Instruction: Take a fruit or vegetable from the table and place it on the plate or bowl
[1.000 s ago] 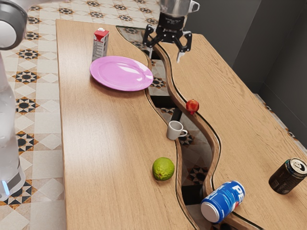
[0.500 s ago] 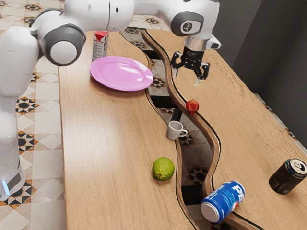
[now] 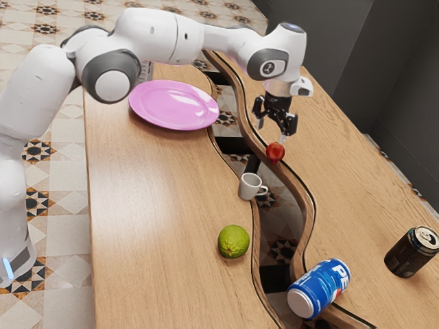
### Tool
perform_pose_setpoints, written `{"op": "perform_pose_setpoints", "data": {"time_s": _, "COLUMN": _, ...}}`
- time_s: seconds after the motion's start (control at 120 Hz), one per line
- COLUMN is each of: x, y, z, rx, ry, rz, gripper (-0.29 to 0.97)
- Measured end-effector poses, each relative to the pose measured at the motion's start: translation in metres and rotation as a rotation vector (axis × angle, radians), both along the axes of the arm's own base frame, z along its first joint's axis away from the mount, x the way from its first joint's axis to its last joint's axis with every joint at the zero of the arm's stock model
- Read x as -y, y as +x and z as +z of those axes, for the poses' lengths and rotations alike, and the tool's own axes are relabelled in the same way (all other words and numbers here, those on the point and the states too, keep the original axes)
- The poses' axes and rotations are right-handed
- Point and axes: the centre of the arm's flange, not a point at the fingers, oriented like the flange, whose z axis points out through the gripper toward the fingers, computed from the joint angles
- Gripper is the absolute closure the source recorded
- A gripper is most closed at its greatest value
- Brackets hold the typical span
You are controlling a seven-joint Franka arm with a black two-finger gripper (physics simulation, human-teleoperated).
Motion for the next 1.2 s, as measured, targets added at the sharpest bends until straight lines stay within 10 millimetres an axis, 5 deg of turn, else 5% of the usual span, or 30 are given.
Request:
{"op": "perform_pose_setpoints", "data": {"time_s": 0.3, "x": -0.005, "y": 0.020, "z": -0.049, "rx": 0.028, "ry": 0.000, "rz": -0.117, "gripper": 0.00}}
{"op": "perform_pose_setpoints", "data": {"time_s": 0.608, "x": -0.003, "y": 0.024, "z": -0.052, "rx": 0.077, "ry": 0.023, "rz": -0.195, "gripper": 0.00}}
{"op": "perform_pose_setpoints", "data": {"time_s": 1.108, "x": -0.009, "y": 0.031, "z": -0.084, "rx": 0.097, "ry": 0.028, "rz": -0.239, "gripper": 0.00}}
{"op": "perform_pose_setpoints", "data": {"time_s": 1.2, "x": -0.009, "y": 0.031, "z": -0.083, "rx": 0.104, "ry": 0.036, "rz": -0.239, "gripper": 0.16}}
